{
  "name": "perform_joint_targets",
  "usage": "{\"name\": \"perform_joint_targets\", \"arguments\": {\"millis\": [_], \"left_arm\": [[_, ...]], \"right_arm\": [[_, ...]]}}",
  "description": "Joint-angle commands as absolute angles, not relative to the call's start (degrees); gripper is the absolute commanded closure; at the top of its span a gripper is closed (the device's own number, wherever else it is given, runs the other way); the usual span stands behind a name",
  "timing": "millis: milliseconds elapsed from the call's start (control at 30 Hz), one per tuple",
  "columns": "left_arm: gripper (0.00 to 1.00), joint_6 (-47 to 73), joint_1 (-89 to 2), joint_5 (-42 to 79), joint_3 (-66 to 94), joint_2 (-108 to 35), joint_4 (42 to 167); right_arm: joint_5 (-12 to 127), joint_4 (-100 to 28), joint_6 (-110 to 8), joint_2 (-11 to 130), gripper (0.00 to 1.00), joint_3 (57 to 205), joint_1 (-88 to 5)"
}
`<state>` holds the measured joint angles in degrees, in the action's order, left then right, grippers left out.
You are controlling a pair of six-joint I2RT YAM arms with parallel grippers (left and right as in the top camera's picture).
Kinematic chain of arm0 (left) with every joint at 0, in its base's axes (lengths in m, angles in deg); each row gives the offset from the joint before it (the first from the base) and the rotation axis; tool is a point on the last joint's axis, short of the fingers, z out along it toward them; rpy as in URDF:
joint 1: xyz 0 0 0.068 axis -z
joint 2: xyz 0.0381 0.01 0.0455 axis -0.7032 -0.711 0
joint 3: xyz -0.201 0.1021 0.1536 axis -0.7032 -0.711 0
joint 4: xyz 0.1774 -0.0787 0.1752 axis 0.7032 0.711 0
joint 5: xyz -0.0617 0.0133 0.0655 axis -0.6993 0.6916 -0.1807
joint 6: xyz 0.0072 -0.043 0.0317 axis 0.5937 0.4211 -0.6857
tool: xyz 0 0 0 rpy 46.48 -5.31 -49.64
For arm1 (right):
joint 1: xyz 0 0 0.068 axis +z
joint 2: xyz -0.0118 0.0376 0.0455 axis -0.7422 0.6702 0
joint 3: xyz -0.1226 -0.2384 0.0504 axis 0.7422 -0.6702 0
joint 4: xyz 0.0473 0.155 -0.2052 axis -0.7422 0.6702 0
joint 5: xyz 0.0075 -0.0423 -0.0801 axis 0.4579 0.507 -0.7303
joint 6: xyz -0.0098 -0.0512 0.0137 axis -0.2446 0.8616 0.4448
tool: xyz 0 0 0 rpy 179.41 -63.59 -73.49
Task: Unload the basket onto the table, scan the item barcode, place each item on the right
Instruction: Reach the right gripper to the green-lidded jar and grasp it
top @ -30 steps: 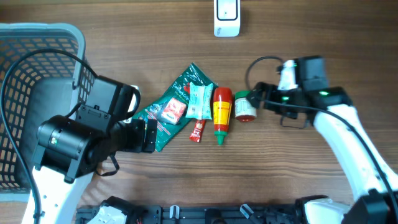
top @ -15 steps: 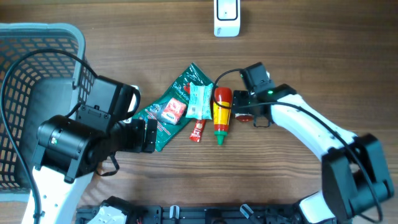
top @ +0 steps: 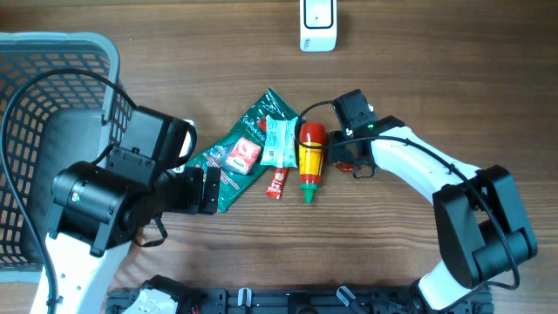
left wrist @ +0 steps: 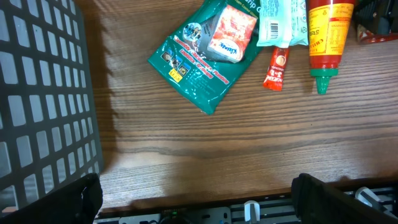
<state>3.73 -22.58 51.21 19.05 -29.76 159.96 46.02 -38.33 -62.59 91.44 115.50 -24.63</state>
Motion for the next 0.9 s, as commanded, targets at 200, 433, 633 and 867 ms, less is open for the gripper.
{"name": "perform_joint_targets", "arguments": {"millis": [200,433,633,867], "left_arm": [[0.0,4.3,-22.8,50.5,19.3,-29.3,159.9],[0.0,4.3,-22.8,50.5,19.3,-29.3,159.9],[0.0,4.3,-22.8,50.5,19.3,-29.3,159.8],[0.0,4.3,-22.8,50.5,19.3,-29.3,159.9]], "right_arm": [[69.3,-25.5,-56.5,88.6,0.56,123.1,-30.9],[89.1,-13.9,-43.6,82.7,0.56,129.0,-36.8],[111.3,-8.7,-37.6,80.7,0.55,129.0,-38.9],[132.2,-6.7,-41.1,80.7,0.55,129.0,-38.9]]}}
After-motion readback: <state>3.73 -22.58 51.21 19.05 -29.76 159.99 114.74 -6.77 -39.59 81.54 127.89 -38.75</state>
